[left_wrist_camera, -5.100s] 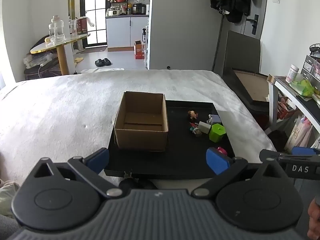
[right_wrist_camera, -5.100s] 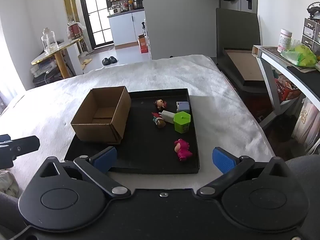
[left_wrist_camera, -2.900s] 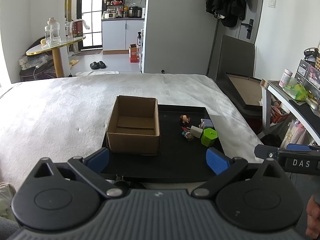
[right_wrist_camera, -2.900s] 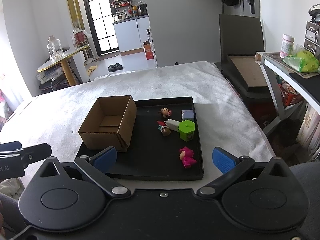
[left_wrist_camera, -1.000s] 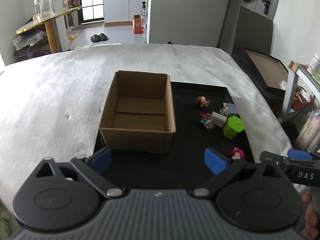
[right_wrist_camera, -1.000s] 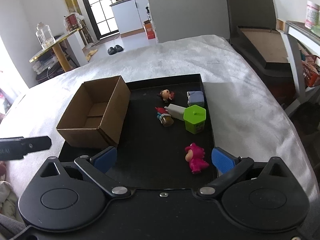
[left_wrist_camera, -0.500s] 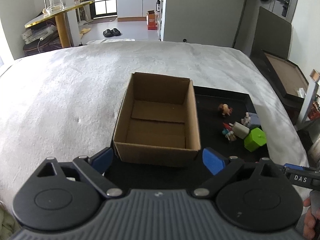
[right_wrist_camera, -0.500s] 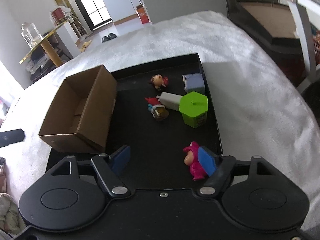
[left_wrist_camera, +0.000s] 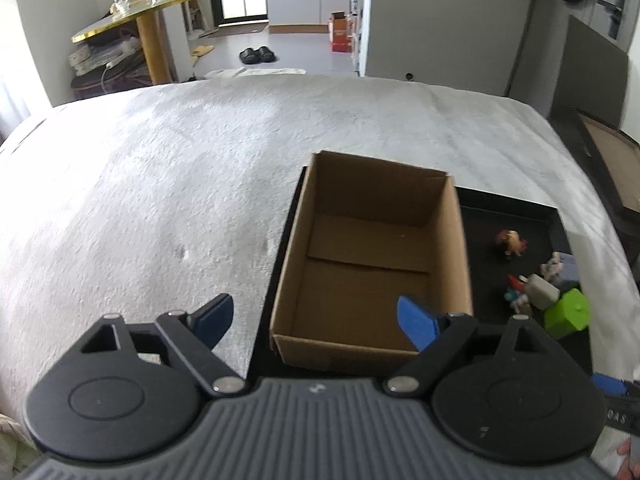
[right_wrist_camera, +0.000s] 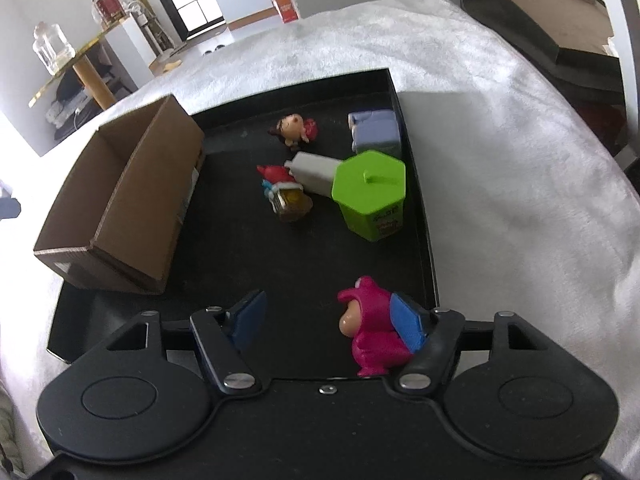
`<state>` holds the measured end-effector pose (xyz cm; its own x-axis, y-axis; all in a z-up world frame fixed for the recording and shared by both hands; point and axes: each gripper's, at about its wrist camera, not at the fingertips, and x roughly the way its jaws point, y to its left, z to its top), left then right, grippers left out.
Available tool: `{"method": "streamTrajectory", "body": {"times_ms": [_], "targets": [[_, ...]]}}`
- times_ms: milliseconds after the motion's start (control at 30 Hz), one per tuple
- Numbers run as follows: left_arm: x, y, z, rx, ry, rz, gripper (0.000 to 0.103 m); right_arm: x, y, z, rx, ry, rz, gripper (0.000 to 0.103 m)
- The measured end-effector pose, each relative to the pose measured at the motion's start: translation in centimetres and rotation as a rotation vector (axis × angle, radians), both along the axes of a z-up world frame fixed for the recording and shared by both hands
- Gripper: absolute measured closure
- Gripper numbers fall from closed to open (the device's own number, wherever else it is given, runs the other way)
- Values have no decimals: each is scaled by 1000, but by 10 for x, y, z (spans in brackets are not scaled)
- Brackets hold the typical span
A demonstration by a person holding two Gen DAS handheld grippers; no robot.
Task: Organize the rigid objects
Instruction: 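Reach the right gripper to the pink plush figure and close on it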
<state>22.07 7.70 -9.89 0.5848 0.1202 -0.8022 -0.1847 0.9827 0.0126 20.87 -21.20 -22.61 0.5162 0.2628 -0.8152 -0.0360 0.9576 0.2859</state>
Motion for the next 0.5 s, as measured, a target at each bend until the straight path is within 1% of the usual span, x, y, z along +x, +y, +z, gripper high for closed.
{"method": "streamTrajectory", "body": {"times_ms": [167,200,267,367,500], "targets": [[6,7,-18,-18,18,30,22,5,-3,-13,-28,19,-13,39],[6,7,-22,-22,21,32,25,6,-3,-16,-37,22,-15,39],[8,6,-30,-8,28,31,28,8,-3,-21,-46,22,-17,39],[10,4,-38,26,25,24,30,10,2,-31,-70,32,-3,41],[15,9,-48,17,38,31,32,13,10,-40,-110,53,20,42]]}}
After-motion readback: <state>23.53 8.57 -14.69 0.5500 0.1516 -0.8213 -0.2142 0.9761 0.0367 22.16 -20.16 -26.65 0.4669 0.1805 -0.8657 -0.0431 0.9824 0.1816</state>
